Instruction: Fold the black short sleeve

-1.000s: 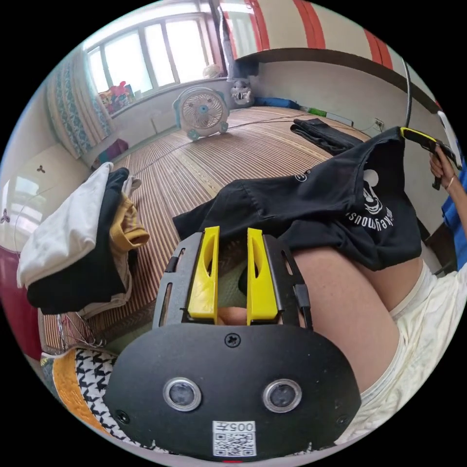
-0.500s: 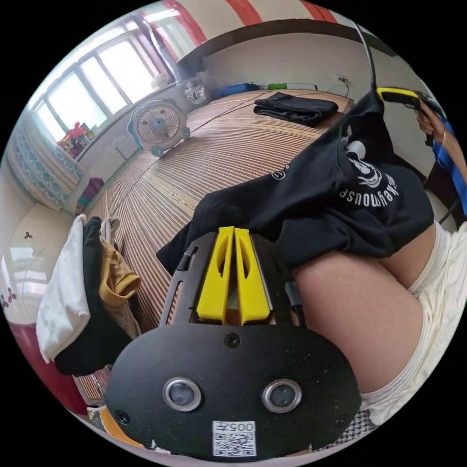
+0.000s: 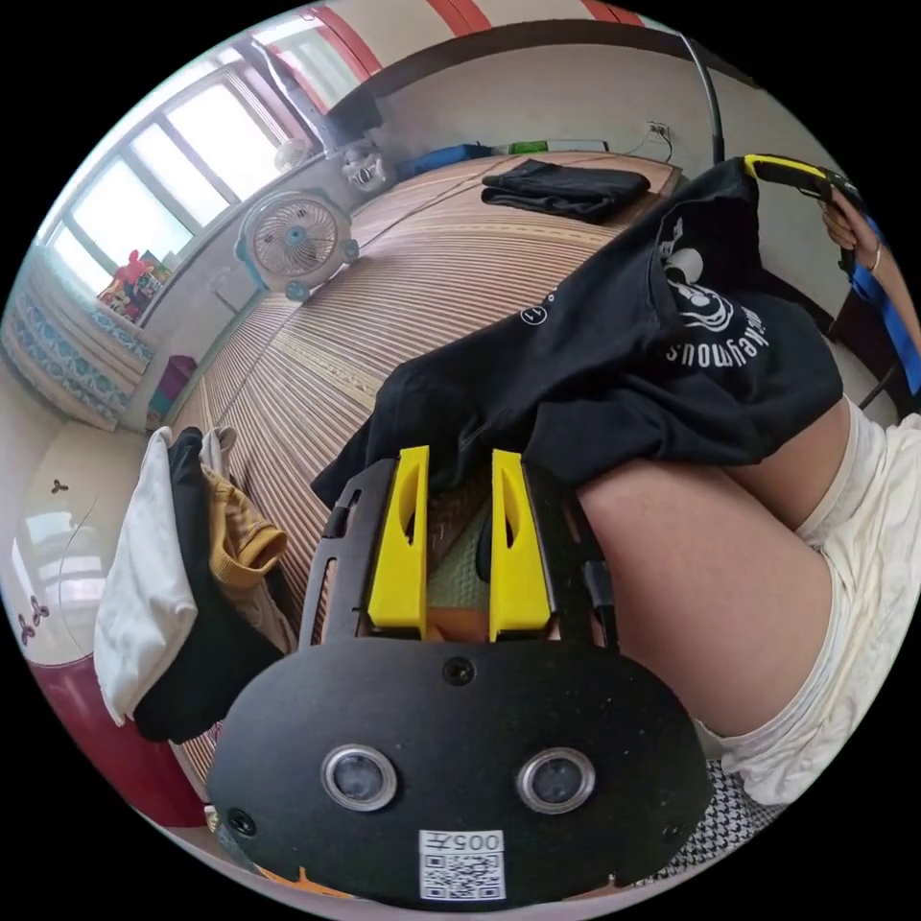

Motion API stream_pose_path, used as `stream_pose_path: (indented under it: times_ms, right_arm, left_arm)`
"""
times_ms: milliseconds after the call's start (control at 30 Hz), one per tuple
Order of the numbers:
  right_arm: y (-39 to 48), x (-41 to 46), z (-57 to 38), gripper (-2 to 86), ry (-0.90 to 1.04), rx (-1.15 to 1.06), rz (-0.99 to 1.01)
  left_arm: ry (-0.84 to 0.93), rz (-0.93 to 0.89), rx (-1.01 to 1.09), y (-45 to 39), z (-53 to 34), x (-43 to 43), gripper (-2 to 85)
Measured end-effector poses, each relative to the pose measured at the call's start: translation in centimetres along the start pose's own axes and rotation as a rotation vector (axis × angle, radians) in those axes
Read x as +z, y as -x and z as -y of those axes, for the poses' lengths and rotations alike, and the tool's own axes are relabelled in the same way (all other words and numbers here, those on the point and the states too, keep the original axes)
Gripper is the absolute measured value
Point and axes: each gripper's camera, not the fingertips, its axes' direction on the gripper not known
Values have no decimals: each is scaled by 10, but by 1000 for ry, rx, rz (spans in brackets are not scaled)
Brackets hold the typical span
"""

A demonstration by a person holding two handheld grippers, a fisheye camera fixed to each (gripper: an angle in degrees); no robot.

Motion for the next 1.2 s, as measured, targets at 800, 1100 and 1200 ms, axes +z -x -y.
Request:
stream_pose_path:
  times_ms: [800, 1100, 1200]
  right_arm:
    - [31, -45, 56, -13, 74, -69, -11]
    - [31, -203, 60, -14, -158, -44, -47]
    - [34, -275, 67, -14, -291, -39, -73]
  left_arm:
    - [-70, -18, -114, 23, 21, -43, 45]
    - [-362, 136, -327, 56, -28, -241, 34]
    - [-480, 198, -411, 60, -49, -320, 32]
